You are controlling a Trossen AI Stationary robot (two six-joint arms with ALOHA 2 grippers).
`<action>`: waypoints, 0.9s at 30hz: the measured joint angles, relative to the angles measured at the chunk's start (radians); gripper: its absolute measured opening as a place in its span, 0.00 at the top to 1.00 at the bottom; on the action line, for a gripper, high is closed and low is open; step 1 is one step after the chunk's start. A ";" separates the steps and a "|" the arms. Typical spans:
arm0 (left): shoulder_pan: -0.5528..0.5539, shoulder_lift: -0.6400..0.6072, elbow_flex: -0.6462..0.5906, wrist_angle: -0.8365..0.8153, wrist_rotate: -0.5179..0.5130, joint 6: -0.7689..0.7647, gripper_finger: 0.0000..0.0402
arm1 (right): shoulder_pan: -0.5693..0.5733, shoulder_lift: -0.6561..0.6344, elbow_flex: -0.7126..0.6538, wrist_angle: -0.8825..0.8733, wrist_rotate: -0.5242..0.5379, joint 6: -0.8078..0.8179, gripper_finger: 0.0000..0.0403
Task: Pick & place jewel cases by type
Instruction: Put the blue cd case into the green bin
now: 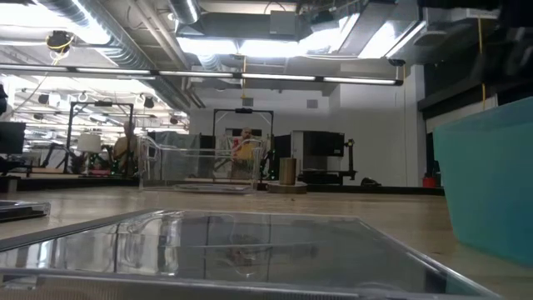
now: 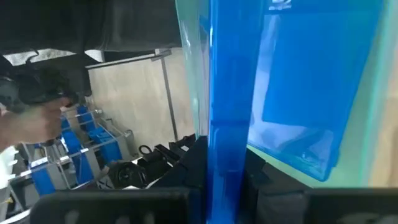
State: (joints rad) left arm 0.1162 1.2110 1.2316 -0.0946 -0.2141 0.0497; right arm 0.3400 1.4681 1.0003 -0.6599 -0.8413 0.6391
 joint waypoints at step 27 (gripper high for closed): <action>-0.003 0.000 0.000 -0.010 0.034 -0.055 0.71 | 0.067 0.239 -0.020 0.205 -0.054 -0.022 0.89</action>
State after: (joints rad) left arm 0.1131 1.2110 1.2316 -0.1043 -0.1804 -0.0051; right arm 0.4072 1.7072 0.9806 -0.4553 -0.8951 0.6167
